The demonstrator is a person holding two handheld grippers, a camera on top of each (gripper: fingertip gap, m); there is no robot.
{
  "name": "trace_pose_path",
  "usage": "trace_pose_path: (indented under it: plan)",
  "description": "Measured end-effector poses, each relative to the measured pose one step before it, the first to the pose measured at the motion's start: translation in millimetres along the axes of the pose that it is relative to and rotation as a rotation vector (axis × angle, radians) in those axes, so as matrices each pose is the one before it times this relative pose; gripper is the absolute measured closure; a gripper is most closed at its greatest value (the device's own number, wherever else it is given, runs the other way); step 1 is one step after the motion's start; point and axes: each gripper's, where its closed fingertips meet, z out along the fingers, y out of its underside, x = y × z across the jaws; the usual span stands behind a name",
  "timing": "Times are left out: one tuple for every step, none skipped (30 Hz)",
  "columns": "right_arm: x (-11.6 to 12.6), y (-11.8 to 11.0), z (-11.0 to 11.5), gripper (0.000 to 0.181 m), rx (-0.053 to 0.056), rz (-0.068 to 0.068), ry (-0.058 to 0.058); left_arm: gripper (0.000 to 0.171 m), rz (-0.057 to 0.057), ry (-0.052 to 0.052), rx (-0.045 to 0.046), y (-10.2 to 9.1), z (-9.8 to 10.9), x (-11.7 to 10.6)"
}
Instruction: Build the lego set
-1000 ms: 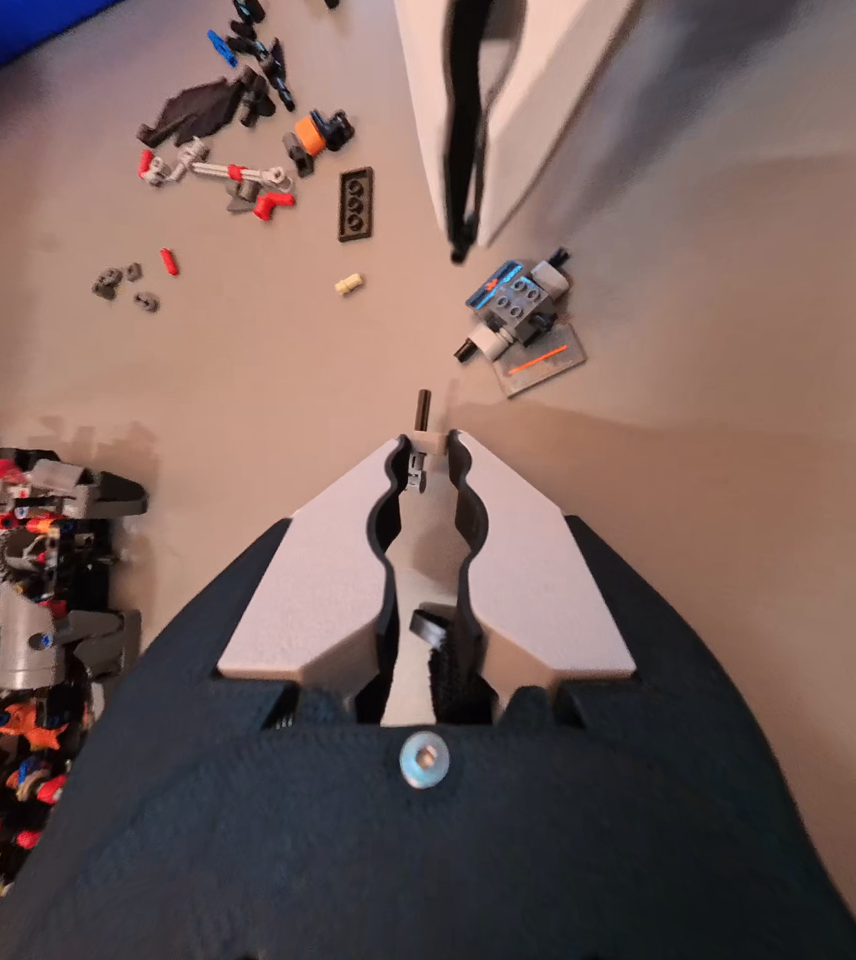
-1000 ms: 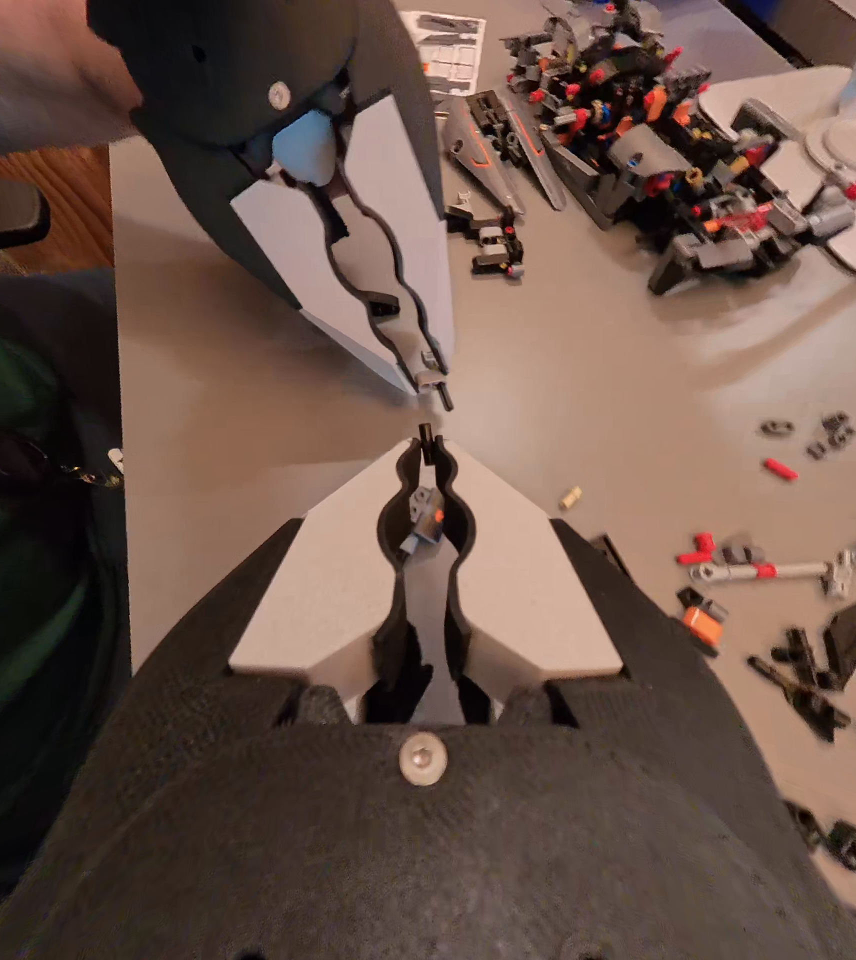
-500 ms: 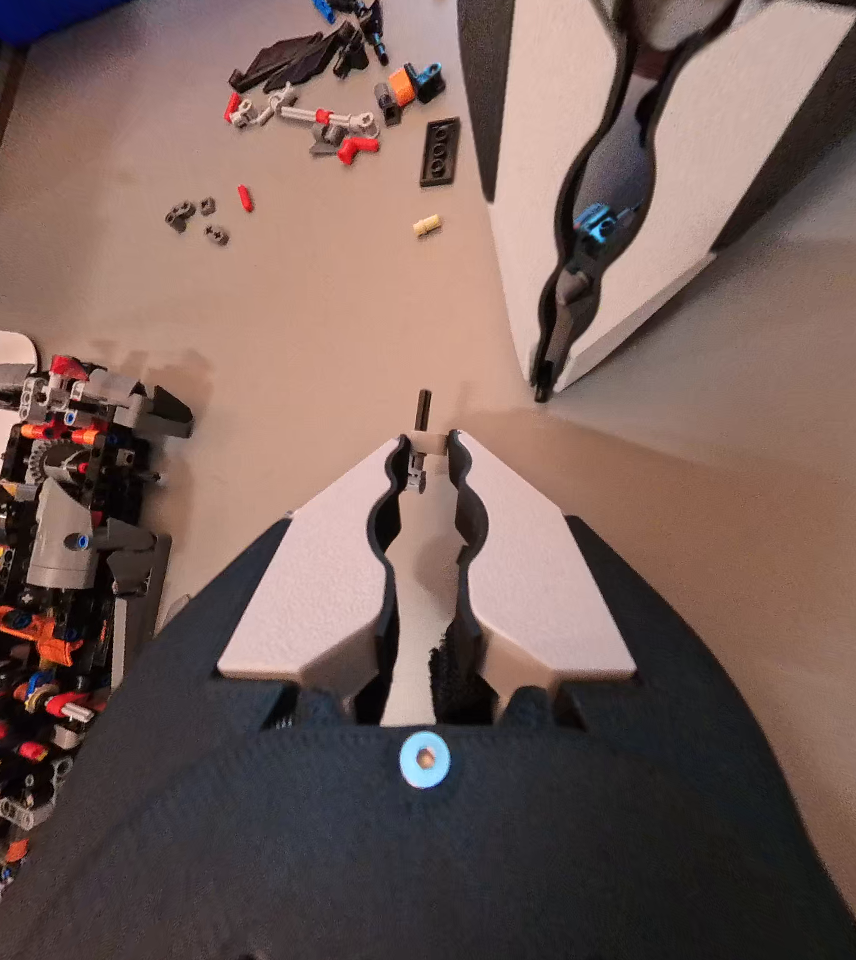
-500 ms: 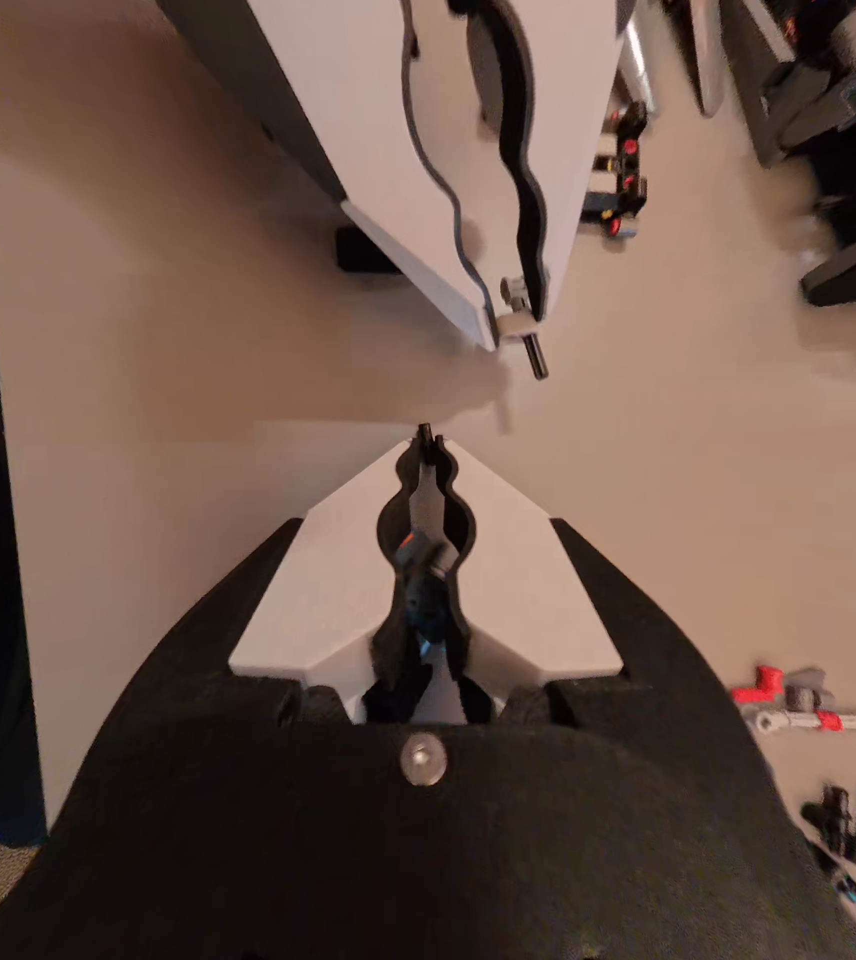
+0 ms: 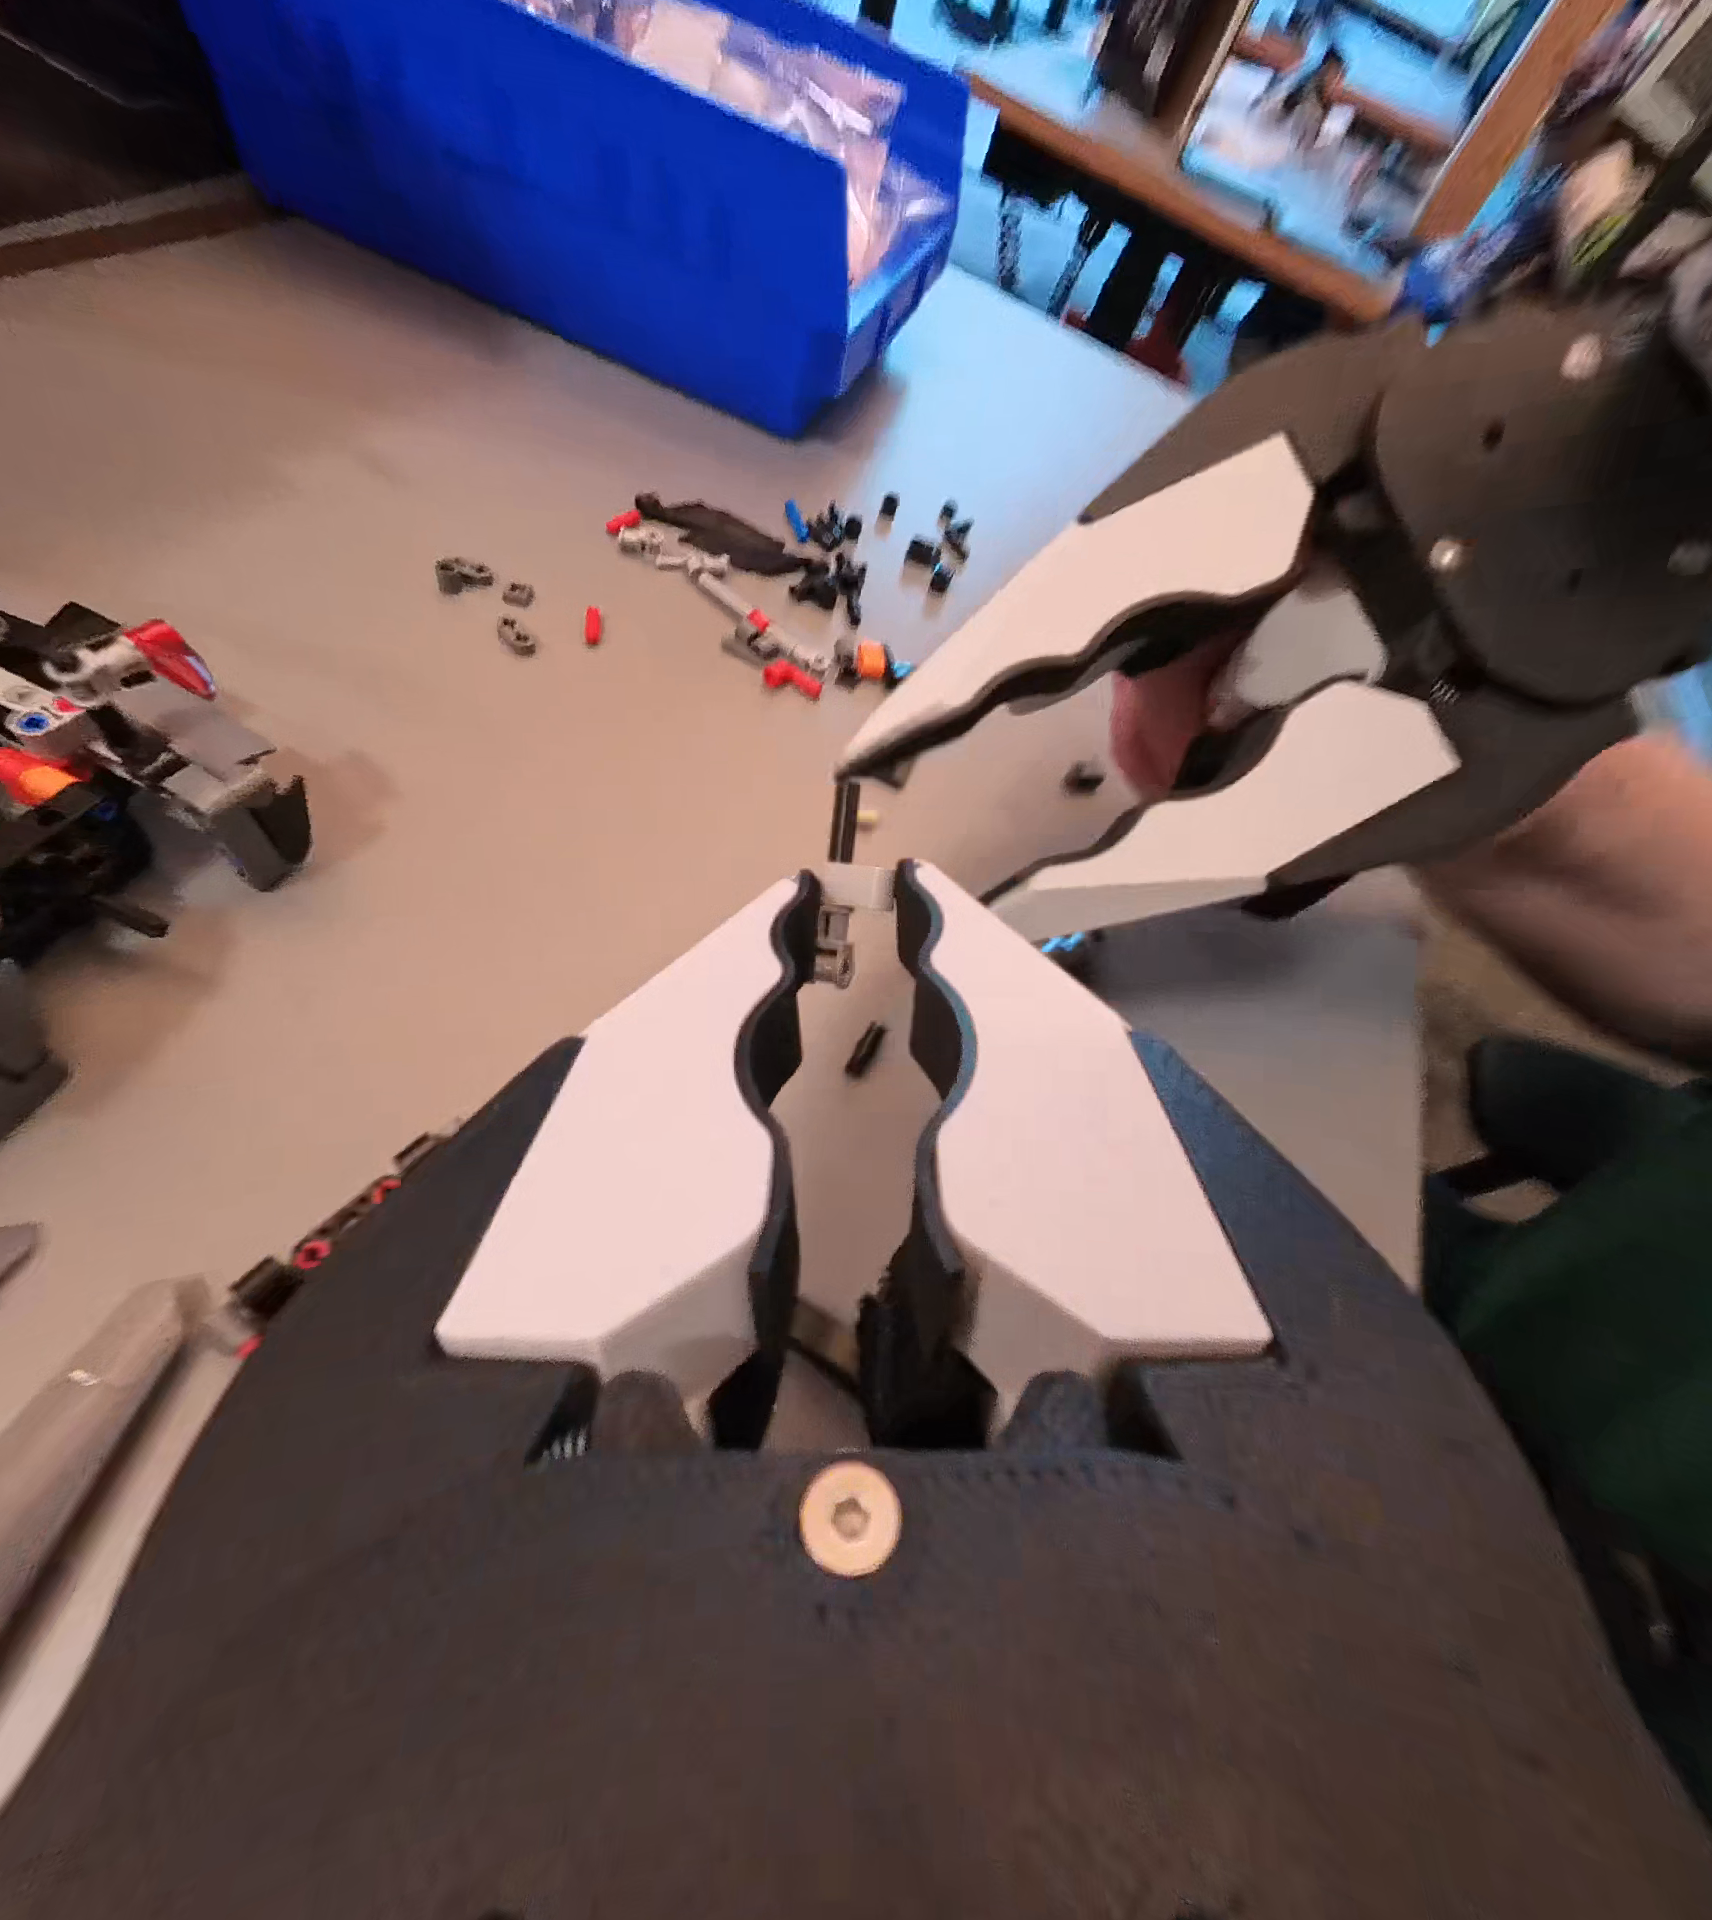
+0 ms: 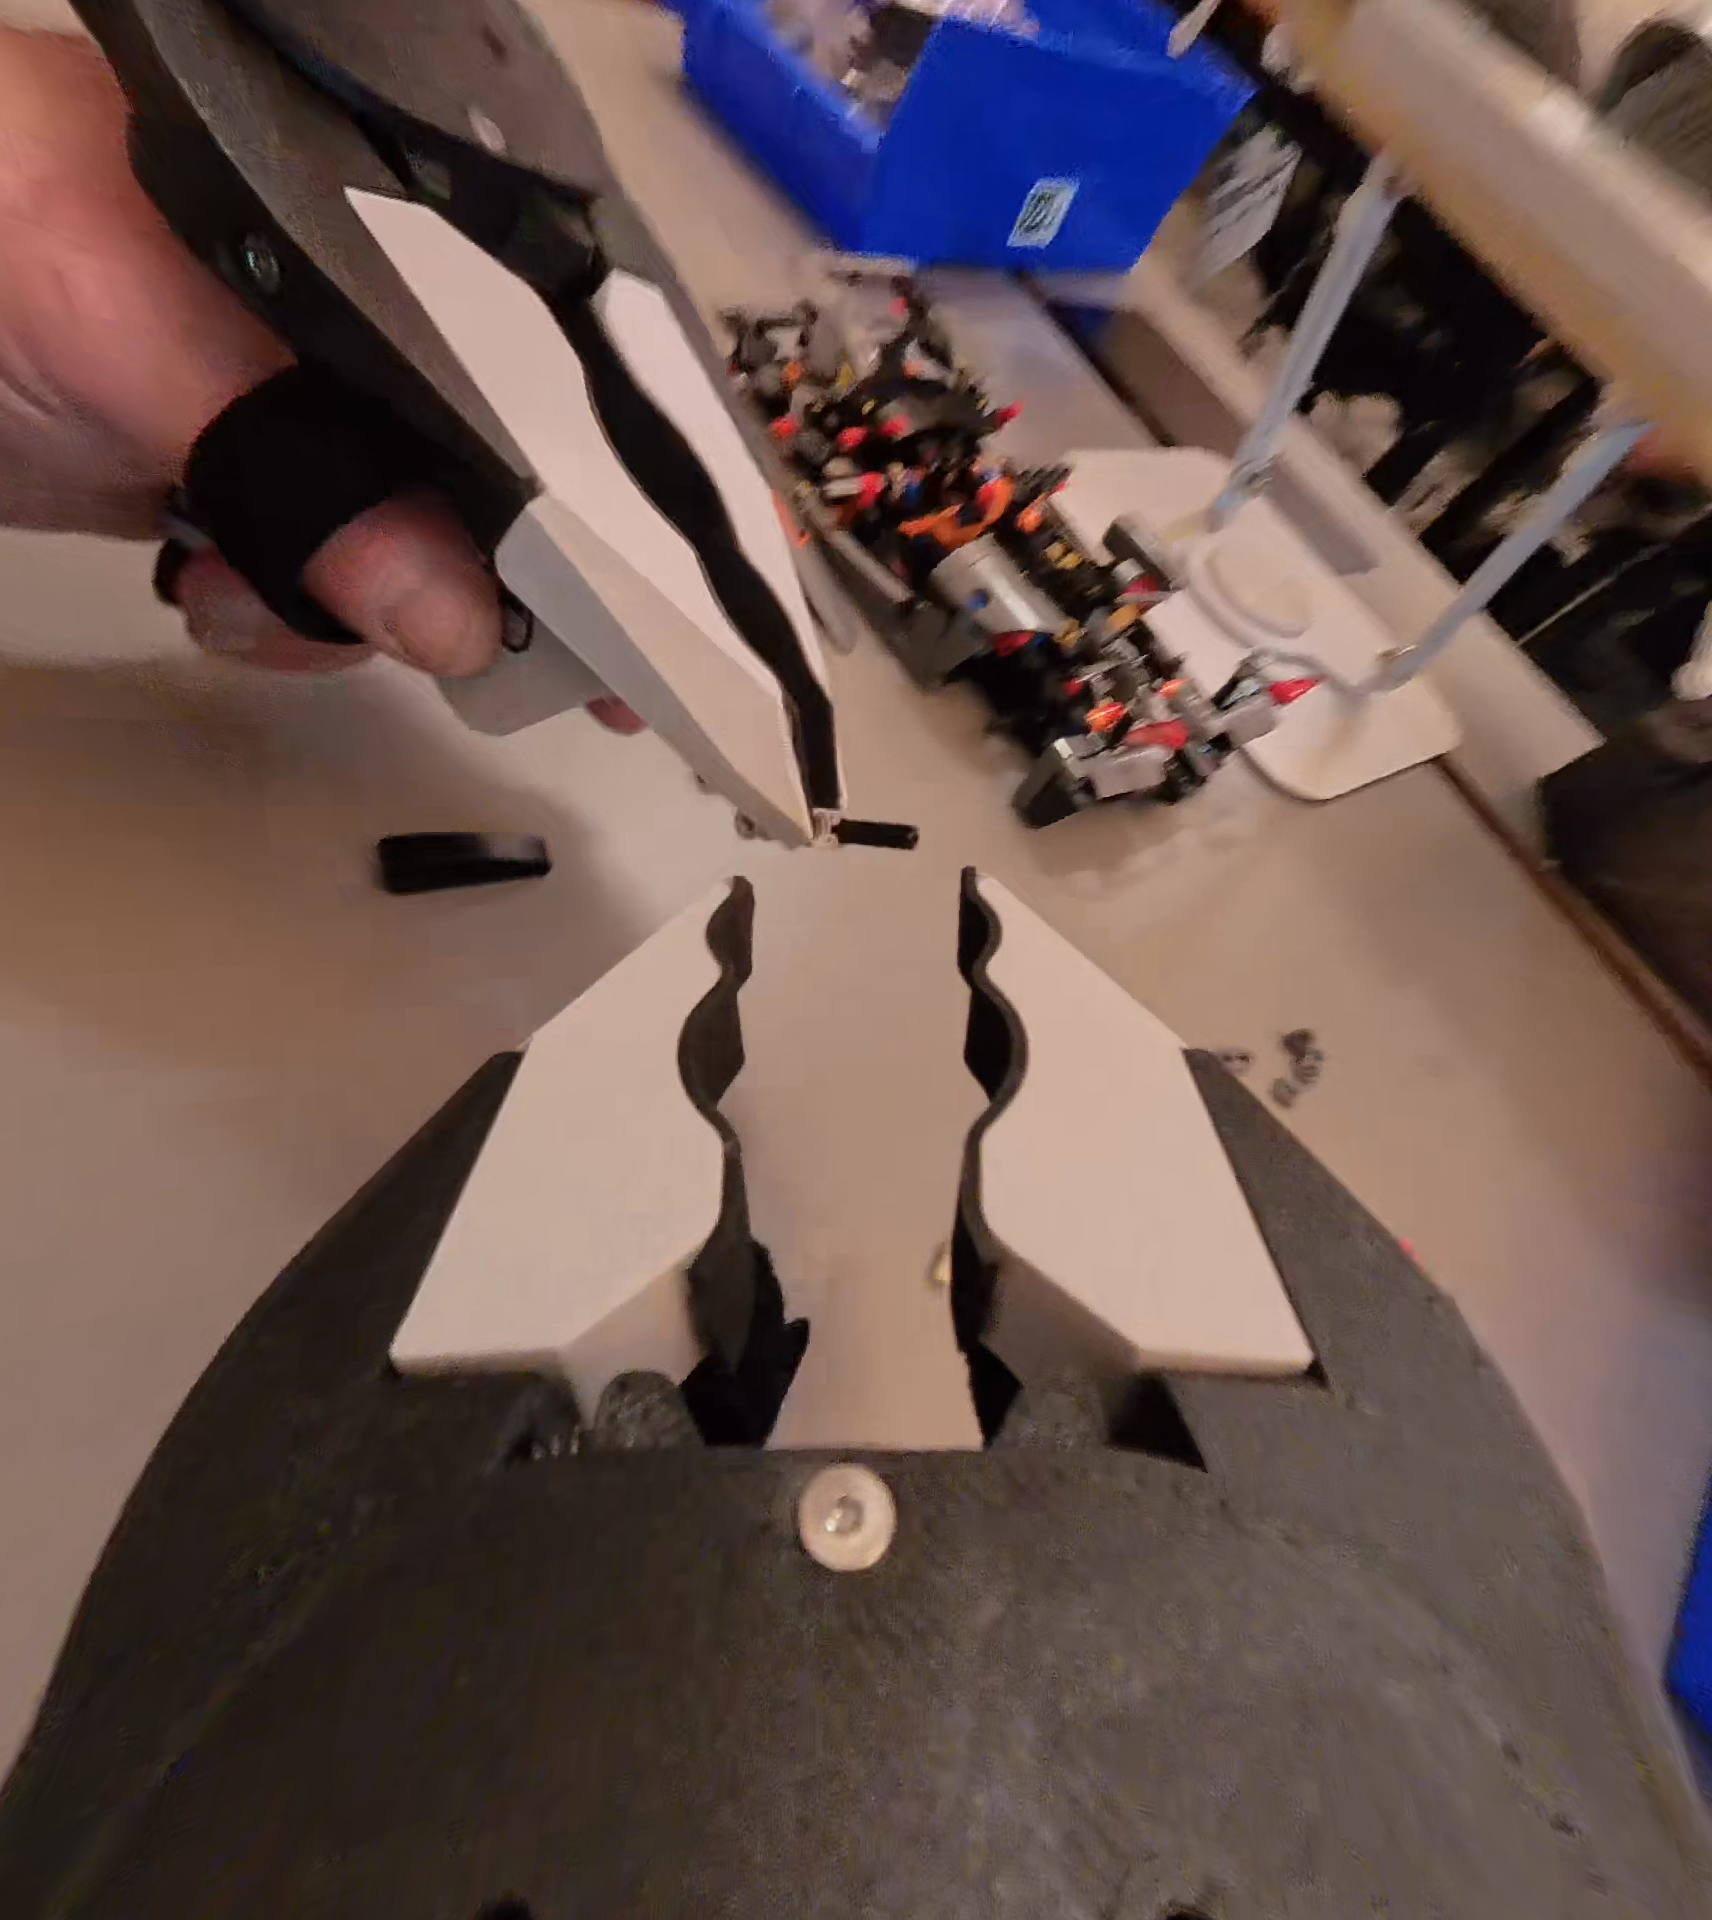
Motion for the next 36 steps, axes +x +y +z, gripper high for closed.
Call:
trace_pose_path:
  plan:
    - [3.31, -4.16, -1.61, 0.142, 0.0182, -0.0208, 0.0322, 0.159, -0.0456, 0.0291, 0.02469, -4.09, -0.99, 1.53]
    - [2.00, -4.24, -1.60, 0.143, 0.0165, -0.0360, 0.0299, 0.159, -0.0408, 0.0309, 0.03179, -4.68, -1.09, 2.10]
    - [0.96, -4.88, -1.52, 0.146, 0.0211, -0.0349, 0.0221, 0.159, -0.0422, 0.0357, 0.02587, -3.60, -0.49, 2.91]
    - [-1.44, -4.00, -0.76, 0.148, 0.0166, -0.0270, 0.0025, 0.159, -0.0378, 0.0326, 0.01983, -2.39, -0.05, 2.78]
    - [-0.65, -2.46, -0.22, 0.150, 0.0079, -0.0171, 0.0038, 0.159, -0.0292, 0.0239, 0.01678, -1.86, 0.28, 2.00]
    - [0.77, -1.01, -0.06, 0.152, 0.0012, -0.0119, 0.0105, 0.159, -0.0207, 0.0146, 0.01066, -1.00, 0.50, 1.20]
    - [0.77, 0.00, -0.07, 0.154, -0.0037, -0.0128, 0.0086, 0.159, -0.0155, 0.0119, 0.00307, -0.07, 0.77, 1.05]
    - [1.02, 0.02, -0.56, 0.157, -0.0026, -0.0127, 0.0066, 0.159, -0.0116, 0.0077, -0.00067, 0.56, 1.02, 0.59]
    - [0.69, -0.18, -0.87, 0.157, 0.0002, -0.0077, 0.0013, 0.159, -0.0067, 0.0091, 0.00271, 0.19, 0.92, 1.05]
    - [0.09, -0.31, -1.12, 0.157, 0.0015, -0.0044, -0.0044, 0.159, -0.0158, 0.0099, 0.00703, -0.64, 0.45, 0.81]
    - [0.20, -0.53, -1.28, 0.157, 0.0024, -0.0045, -0.0057, 0.159, -0.0192, 0.0168, 0.00213, -0.29, 0.41, 1.33]
    - [0.34, 0.02, -0.99, 0.157, -0.0001, -0.0038, -0.0046, 0.159, -0.0152, 0.0165, 0.00402, -0.54, 0.43, 1.40]
    - [0.01, 0.81, -0.62, 0.157, -0.0048, -0.0026, -0.0056, 0.159, -0.0054, 0.0058, 0.00121, -0.31, 0.83, 0.54]
    - [-0.07, 0.61, -0.27, 0.158, -0.0020, -0.0014, -0.0056, 0.159, 0.0034, -0.0010, -0.00794, 0.63, 0.93, -0.09]
    - [0.17, 0.23, -0.42, 0.158, 0.0028, -0.0043, -0.0032, 0.159, 0.0045, 0.0009, -0.00477, -0.08, 0.57, 0.09]
    - [0.17, 0.30, -0.53, 0.158, 0.0013, -0.0071, -0.0017, 0.159, 0.0009, 0.0034, -0.00378, -0.33, 0.46, 0.33]
    - [0.10, 0.41, -0.51, 0.158, -0.0008, -0.0056, -0.0017, 0.159, -0.0002, 0.0023, -0.00460, -0.01, 0.75, 0.30]
    - [0.31, 0.21, -0.46, 0.158, 0.0024, -0.0045, 0.0000, 0.159, 0.0001, 0.0010, -0.00422, 0.02, 0.74, 0.19]
    - [0.50, 0.08, -0.44, 0.158, 0.0047, -0.0010, 0.0018, 0.160, -0.0004, 0.0022, -0.00098, -0.44, 0.42, 0.22]
    - [0.28, 0.56, -0.06, 0.158, -0.0001, 0.0004, 0.0007, 0.160, -0.0051, 0.0034, 0.00127, -0.66, 0.54, 0.15]
    - [0.66, 0.05, -0.20, 0.158, 0.0024, -0.0048, 0.0040, 0.160, -0.0023, -0.0008, -0.00044, 0.03, 0.72, -0.44]
    - [0.71, -0.44, -0.44, 0.158, 0.0065, -0.0039, 0.0051, 0.160, -0.0029, 0.0033, 0.00655, -0.94, 0.43, 0.29]
    - [0.56, -0.61, -0.39, 0.159, 0.0045, 0.0017, 0.0013, 0.160, -0.0090, 0.0070, 0.00587, -1.06, 0.01, 0.52]
    - [0.81, -0.65, -0.42, 0.159, 0.0045, -0.0011, 0.0034, 0.160, -0.0041, 0.0057, 0.00503, -0.75, 0.23, 0.51]
    - [0.60, -0.51, -0.21, 0.159, 0.0023, -0.0041, 0.0044, 0.160, -0.0021, 0.0043, 0.00911, -1.34, -0.01, 0.67]
    - [0.31, -0.10, -0.14, 0.159, -0.0006, -0.0038, 0.0013, 0.160, -0.0036, 0.0015, 0.00337, -0.63, 0.14, 0.08]
    - [0.58, -0.58, -0.27, 0.159, 0.0042, 0.0003, 0.0014, 0.160, 0.0002, 0.0011, 0.00158, -0.22, 0.30, 0.02]
    - [0.64, -1.09, -0.53, 0.159, 0.0076, 0.0029, 0.0017, 0.160, -0.0028, 0.0065, 0.00768, -1.20, -0.11, 0.81]
    - [0.46, -0.80, -0.55, 0.159, 0.0039, -0.0004, 0.0000, 0.159, -0.0097, 0.0098, 0.00645, -1.14, -0.06, 1.01]
    - [0.78, -1.32, -0.68, 0.159, 0.0050, -0.0002, 0.0015, 0.160, -0.0035, 0.0090, 0.00399, -0.58, 0.06, 0.97]
    - [0.62, -1.40, -0.64, 0.160, 0.0045, 0.0035, -0.0005, 0.160, -0.0021, 0.0116, 0.01056, -1.60, -0.14, 1.48]
    - [0.13, -0.49, -0.26, 0.160, -0.0008, -0.0007, -0.0043, 0.160, -0.0055, 0.0074, 0.00511, -0.92, -0.17, 0.94]
    - [0.37, -0.88, -0.52, 0.160, 0.0015, -0.0082, 0.0012, 0.160, 0.0083, -0.0002, -0.00141, 0.11, 0.17, 0.43]
    - [0.73, -1.27, -0.65, 0.160, 0.0028, -0.0084, 0.0066, 0.159, 0.0129, -0.0003, 0.00308, -1.04, -0.02, 1.13]
    - [0.54, -1.08, -0.53, 0.160, 0.0000, -0.0071, 0.0041, 0.160, 0.0039, 0.0011, 0.00290, -1.24, -0.16, 1.03]
    - [0.56, -1.10, -0.64, 0.160, 0.0022, -0.0045, 0.0010, 0.160, 0.0010, 0.0037, -0.00118, -0.60, 0.15, 0.97]
